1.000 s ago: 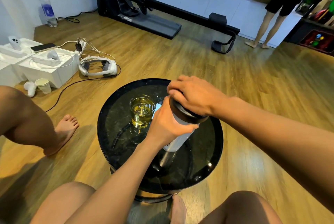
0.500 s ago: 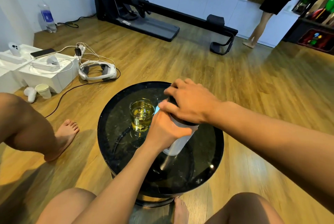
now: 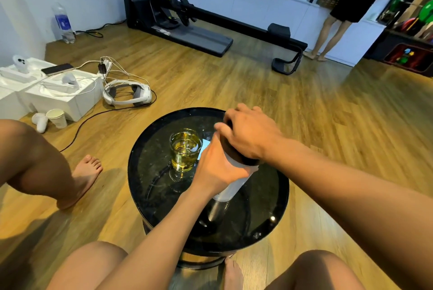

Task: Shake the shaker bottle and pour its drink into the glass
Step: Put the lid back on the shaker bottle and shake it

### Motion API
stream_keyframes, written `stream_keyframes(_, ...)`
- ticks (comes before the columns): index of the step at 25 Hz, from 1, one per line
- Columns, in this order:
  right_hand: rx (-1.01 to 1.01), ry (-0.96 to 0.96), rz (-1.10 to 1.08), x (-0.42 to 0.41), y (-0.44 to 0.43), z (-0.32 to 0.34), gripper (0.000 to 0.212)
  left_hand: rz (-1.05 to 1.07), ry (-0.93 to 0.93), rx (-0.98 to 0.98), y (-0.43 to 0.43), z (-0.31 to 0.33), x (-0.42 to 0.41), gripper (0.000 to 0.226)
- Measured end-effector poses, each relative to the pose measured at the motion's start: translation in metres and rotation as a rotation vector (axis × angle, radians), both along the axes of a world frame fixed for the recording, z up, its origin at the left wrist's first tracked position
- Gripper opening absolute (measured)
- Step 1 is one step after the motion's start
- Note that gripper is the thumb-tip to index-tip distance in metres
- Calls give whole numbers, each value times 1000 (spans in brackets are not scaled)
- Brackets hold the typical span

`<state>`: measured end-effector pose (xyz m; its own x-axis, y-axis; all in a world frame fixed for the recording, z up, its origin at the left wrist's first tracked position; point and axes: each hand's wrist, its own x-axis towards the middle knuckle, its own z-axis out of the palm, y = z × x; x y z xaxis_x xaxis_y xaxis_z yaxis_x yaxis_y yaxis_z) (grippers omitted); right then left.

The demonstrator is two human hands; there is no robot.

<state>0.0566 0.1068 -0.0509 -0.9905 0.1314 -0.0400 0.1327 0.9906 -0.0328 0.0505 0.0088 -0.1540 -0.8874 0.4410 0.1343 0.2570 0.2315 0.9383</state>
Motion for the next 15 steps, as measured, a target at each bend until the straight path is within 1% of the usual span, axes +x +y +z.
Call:
stream_keyframes(1, -11, -17, -69, -3, -3, 0, 53, 13, -13, -1, 0, -1, 1, 88)
stream_keyframes(2, -9, -28, -57, -3, -5, 1, 57, 24, -10, 2, -1, -1, 2, 88)
stream_keyframes(4, -31, -60, 58, 2, -5, 6, 61, 20, 16, 7, -2, -2, 1, 81)
stream_keyframes(5, 19, -40, 121, 7, -3, 5, 61, 14, 19, 11, -2, -2, 0, 78)
stream_keyframes(6, 74, -14, 116, 10, -3, 0, 60, 11, 14, 7, -2, -1, 0, 77)
stream_keyframes(8, 76, -2, -70, 3, -10, -5, 61, 27, -16, -12, 0, 0, 1, 78)
stream_keyframes(9, 59, -40, -155, -2, -14, -4, 65, 39, -32, -12, 0, 0, 2, 78)
stream_keyframes(10, 50, -67, -159, -5, -16, -1, 70, 48, -27, -8, 0, 0, 3, 77)
stream_keyframes(12, 15, -94, -27, -1, -12, 6, 76, 41, 23, 1, 0, 0, 2, 71)
stream_keyframes(13, 41, -70, 52, 5, -8, 6, 77, 30, 40, 6, 0, -1, 2, 73)
stream_keyframes(14, 85, -28, 68, 11, -6, 4, 75, 21, 39, 4, 0, 1, 2, 78)
stream_keyframes(15, 99, -6, 18, 11, -7, 2, 72, 20, 24, -9, 0, 1, 2, 84)
